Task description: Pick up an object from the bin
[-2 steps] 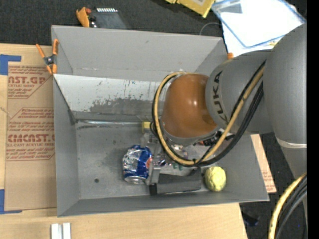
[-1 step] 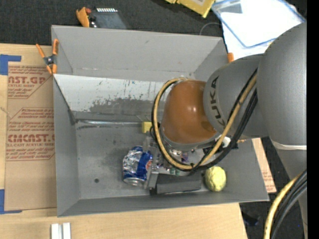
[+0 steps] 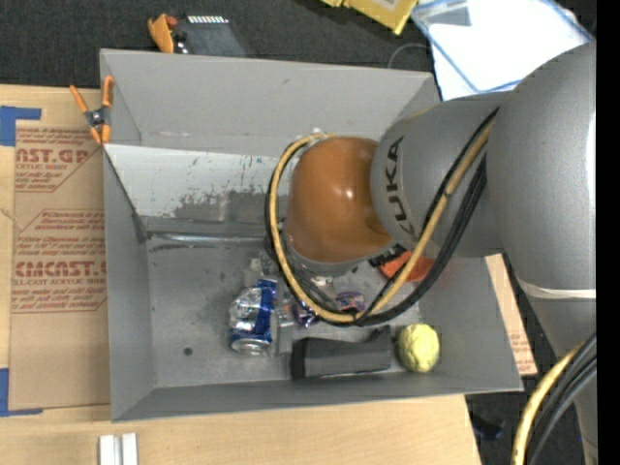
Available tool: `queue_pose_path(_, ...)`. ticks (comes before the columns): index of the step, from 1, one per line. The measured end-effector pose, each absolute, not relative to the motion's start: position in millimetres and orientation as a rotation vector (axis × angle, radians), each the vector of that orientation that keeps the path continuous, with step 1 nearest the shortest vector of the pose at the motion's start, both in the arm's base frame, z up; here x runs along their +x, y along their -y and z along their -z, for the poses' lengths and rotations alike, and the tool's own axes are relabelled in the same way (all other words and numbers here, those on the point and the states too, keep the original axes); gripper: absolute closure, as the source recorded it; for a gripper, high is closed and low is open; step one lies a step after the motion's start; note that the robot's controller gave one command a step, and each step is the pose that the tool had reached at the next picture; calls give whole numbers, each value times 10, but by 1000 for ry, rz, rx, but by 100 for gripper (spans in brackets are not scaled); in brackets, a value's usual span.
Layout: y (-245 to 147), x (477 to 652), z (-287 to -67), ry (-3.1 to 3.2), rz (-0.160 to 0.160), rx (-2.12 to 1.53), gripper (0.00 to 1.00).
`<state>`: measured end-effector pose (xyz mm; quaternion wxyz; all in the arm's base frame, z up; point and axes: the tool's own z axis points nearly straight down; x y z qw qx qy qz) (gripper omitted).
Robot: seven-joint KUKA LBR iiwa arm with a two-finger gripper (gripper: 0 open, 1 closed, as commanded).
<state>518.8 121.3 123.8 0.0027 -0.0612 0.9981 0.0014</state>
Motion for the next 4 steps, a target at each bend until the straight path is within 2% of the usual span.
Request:
queue_pose_path(1, -1217, 5113, -668, -3120, -2, -357, 0)
queue_pose_path(2, -1322, 5227, -696, -3067, -6, -609, 100)
queue_pose_path(3, -1322, 5227, -696, -3067, -6, -609, 100)
queue_pose_path(4, -1322, 5216, -840, -3070, -6, -610, 100)
